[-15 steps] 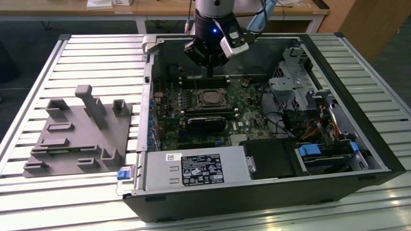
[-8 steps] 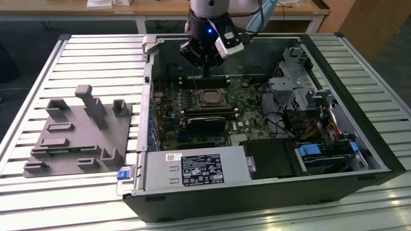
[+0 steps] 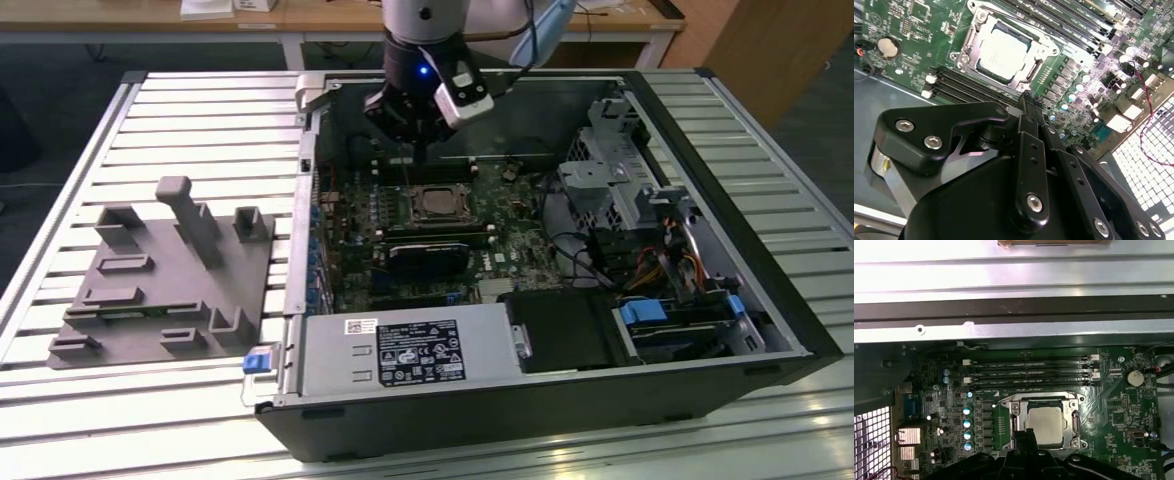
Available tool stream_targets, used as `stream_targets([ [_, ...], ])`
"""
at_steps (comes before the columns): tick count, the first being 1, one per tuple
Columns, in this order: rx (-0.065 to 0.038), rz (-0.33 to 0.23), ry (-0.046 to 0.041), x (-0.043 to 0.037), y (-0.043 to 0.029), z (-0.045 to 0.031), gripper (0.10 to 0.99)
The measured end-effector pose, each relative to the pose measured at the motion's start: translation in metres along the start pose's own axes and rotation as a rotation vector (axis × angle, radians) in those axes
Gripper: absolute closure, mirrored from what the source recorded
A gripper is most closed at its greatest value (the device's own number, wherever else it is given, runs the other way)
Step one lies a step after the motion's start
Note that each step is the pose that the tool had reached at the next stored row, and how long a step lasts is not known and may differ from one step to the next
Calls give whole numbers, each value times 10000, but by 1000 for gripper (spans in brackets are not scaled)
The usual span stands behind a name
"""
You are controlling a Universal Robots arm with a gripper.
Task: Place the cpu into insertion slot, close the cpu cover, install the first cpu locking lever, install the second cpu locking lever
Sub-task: 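Install the first cpu locking lever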
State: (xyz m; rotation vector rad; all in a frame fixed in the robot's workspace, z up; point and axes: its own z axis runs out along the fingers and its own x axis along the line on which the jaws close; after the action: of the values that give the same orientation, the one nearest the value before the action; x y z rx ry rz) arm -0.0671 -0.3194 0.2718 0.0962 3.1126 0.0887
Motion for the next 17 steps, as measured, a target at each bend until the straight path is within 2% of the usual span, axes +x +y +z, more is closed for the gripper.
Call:
stream_targets([
  [5,-5,-9,-49,63,7,20,980],
  [17,-7,-77,-48,223,24,74,980],
])
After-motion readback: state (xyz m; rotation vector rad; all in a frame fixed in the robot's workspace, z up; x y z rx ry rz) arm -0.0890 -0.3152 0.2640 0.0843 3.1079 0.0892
